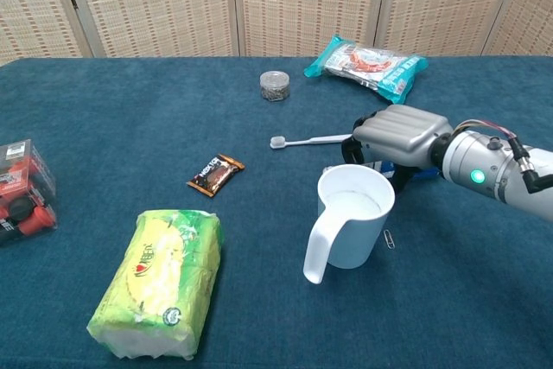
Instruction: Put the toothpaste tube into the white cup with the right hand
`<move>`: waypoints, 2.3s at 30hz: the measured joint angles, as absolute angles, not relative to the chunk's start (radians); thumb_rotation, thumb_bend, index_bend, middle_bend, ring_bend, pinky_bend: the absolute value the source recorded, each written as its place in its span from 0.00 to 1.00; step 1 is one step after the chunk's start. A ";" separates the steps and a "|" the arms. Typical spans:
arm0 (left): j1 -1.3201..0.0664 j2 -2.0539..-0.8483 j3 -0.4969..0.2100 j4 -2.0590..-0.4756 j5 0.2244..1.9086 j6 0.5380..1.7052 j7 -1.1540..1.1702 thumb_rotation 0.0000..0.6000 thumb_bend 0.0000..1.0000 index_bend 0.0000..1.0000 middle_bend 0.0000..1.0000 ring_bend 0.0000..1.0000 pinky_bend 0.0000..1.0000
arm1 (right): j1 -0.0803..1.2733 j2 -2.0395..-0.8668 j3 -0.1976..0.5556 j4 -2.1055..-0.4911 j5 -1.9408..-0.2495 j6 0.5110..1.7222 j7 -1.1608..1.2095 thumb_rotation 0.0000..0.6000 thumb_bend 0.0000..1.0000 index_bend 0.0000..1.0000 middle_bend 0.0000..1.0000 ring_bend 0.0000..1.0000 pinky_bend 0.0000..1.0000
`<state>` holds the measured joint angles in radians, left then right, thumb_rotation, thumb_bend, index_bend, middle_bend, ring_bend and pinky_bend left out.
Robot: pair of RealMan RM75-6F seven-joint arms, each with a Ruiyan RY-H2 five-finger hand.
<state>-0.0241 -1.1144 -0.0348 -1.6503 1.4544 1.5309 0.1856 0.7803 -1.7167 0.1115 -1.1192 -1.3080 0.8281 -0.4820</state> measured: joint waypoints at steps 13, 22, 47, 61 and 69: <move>-0.020 -1.117 -0.034 -1.644 1.455 1.533 0.177 1.00 0.21 0.24 0.10 0.09 0.15 | 0.762 -1.705 0.117 -1.122 -1.328 0.894 -0.399 1.00 0.40 0.64 0.51 0.29 0.21; -0.025 -1.110 -0.038 -1.660 1.467 1.537 0.186 1.00 0.21 0.23 0.10 0.09 0.15 | 0.707 -1.638 0.134 -1.183 -1.368 1.005 -0.184 1.00 0.42 0.66 0.54 0.31 0.22; -0.029 -1.087 -0.040 -1.708 1.472 1.539 0.211 1.00 0.21 0.24 0.10 0.09 0.15 | 0.655 -1.500 0.129 -1.531 -1.690 1.321 0.523 1.00 0.40 0.67 0.55 0.32 0.22; -0.019 -1.086 -0.035 -1.694 1.469 1.545 0.192 1.00 0.21 0.23 0.10 0.09 0.15 | 0.660 -1.574 0.082 -1.446 -1.693 1.307 0.600 1.00 0.39 0.67 0.55 0.32 0.22; -0.022 -1.090 -0.032 -1.695 1.473 1.538 0.198 1.00 0.21 0.23 0.10 0.09 0.15 | 0.639 -1.616 0.059 -1.364 -1.671 1.317 0.741 1.00 0.36 0.67 0.55 0.32 0.22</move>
